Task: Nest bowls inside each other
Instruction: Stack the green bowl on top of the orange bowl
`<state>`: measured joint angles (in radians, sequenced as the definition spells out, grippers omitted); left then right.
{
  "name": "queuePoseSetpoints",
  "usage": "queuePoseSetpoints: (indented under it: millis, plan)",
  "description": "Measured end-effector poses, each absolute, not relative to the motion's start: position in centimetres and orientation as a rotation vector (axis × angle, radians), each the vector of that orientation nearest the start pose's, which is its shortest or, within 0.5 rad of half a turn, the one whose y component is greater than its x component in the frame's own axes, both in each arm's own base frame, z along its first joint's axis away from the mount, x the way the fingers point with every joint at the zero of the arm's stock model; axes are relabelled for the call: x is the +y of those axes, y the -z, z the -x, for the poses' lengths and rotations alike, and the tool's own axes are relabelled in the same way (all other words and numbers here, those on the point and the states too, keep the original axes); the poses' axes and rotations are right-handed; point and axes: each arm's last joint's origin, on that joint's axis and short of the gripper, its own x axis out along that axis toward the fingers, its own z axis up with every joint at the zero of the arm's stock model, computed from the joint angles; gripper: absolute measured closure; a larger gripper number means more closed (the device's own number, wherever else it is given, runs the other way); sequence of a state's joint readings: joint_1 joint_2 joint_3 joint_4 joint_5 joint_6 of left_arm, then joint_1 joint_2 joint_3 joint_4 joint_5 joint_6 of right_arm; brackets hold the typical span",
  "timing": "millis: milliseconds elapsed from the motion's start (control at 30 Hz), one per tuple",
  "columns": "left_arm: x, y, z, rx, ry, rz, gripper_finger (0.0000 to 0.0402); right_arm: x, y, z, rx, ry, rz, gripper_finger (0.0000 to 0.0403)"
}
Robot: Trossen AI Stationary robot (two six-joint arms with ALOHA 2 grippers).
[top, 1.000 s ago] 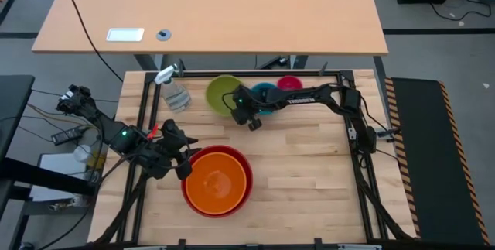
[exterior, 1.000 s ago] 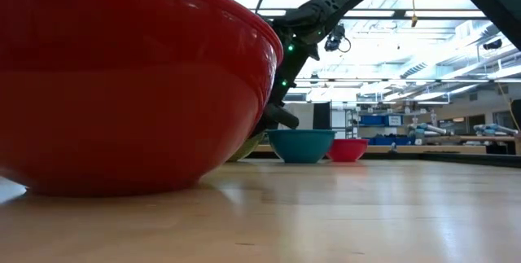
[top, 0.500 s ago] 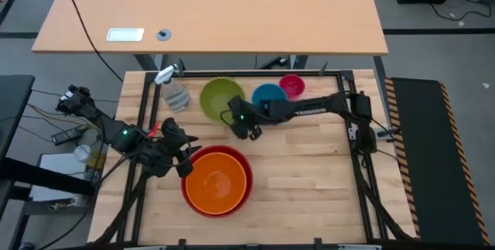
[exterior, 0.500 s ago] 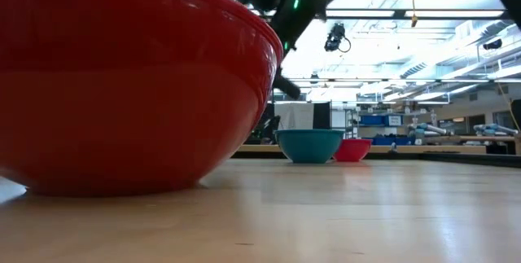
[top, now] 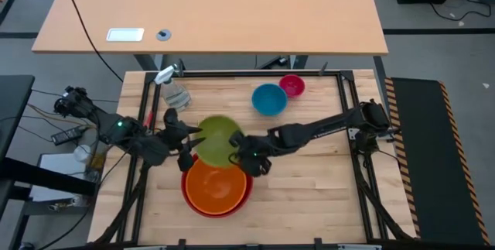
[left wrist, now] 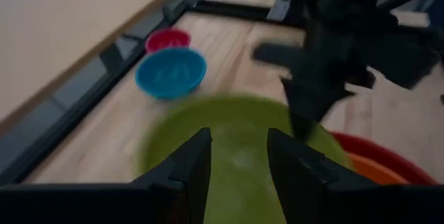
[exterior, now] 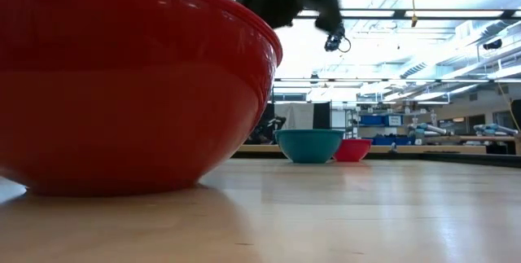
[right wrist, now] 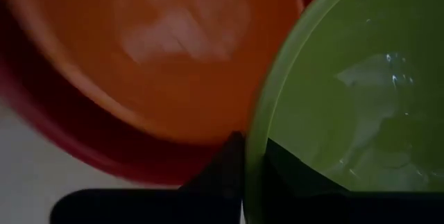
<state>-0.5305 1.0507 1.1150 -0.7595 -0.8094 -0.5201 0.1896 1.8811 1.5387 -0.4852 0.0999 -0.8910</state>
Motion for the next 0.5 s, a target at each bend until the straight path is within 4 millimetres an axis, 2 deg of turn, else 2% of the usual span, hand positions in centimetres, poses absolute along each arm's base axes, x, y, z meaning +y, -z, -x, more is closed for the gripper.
queuePoseSetpoints:
  millis: [200, 367, 500]
  plan:
    - [-8.1, -35.5, -18.2, 0.444, -0.382, 0.036, 0.0257, 10.9, -25.3, -40.4, 0.645, -0.706, 0.837, 0.0367]
    - [-8.1, -35.4, -18.3, 0.442, -0.386, 0.053, 0.0257, 12.9, -23.3, -40.4, 0.657, -0.735, 0.853, 0.0367]
    - [-8.2, -35.4, -18.3, 0.439, -0.387, 0.062, 0.0257, 13.7, -21.6, -40.9, 0.676, -0.697, 0.889, 0.0367]
